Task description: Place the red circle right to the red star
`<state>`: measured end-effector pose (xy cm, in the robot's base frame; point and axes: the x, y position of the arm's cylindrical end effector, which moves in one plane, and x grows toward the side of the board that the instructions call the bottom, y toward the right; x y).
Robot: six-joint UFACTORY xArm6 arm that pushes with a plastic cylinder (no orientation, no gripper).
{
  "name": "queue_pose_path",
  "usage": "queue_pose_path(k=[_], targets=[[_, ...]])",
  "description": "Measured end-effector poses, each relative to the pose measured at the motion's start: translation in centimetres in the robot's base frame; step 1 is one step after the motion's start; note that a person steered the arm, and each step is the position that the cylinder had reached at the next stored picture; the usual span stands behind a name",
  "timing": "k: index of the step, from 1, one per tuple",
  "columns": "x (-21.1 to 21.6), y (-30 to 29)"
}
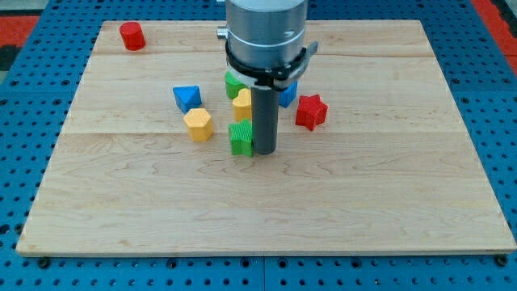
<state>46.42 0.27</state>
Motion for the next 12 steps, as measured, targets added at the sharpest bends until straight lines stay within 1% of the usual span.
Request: queue_pose_path(k=[1,2,3,4,5,7,8,9,10,11,12], targets=[[-0.9,0.5],[5.6,5.0],[9.4,-1.8],[7.5,-11.7],[2.5,-20.4],[-0.4,-28.9],[-6.0,-30.8],[-14.7,-28.7],[-23.4,-28.0],[-25.7,-22.7],[-18.2,-16.2]])
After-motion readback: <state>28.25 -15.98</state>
